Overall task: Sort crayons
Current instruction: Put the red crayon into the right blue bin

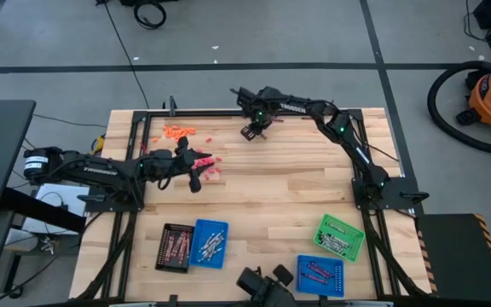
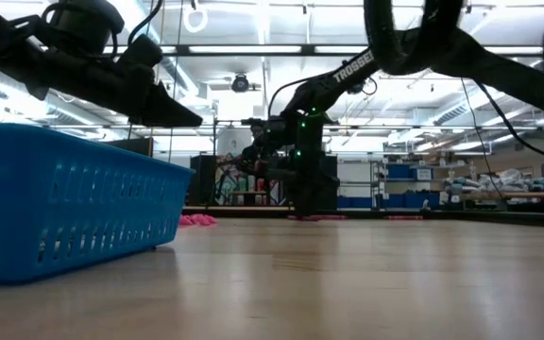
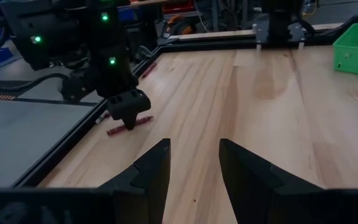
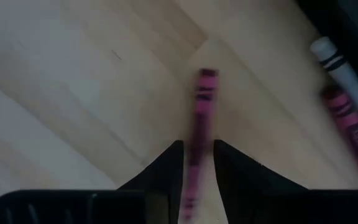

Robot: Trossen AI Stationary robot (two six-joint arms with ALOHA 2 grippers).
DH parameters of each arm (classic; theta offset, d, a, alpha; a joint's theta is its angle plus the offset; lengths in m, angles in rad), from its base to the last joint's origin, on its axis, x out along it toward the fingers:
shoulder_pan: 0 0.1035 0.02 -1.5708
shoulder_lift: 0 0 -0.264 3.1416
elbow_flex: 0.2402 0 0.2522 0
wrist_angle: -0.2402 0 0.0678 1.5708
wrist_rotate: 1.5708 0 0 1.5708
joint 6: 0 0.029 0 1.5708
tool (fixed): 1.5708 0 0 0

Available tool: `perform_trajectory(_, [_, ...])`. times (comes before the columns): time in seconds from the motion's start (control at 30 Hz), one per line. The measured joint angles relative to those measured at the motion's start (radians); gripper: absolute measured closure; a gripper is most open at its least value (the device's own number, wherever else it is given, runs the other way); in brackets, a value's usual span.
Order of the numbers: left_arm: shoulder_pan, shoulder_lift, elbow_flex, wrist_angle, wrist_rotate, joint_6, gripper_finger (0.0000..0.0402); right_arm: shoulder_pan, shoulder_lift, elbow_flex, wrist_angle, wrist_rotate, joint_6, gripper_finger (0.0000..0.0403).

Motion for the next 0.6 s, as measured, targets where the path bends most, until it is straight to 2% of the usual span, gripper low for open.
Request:
perform_trajectory(0.2, [-0.013,0.000,0.000,0.010,0.002,0.007,0.0253,0.009,0.000,0.000,-0.041,0.003,-0.004,0.0327])
perform_trajectory(0.47, [-0.013,0.000,0.000,0.009,0.001,0.008,0.0253,0.017,0.000,0.001,-0.046,0.001,-0.043,0.0386])
perform_trajectory(0.6, [-0.013,0.000,0.000,-0.013,0.001,0.009,0.0253,0.022,0.000,0.001,-0.047,0.002,-0.045,0.0386])
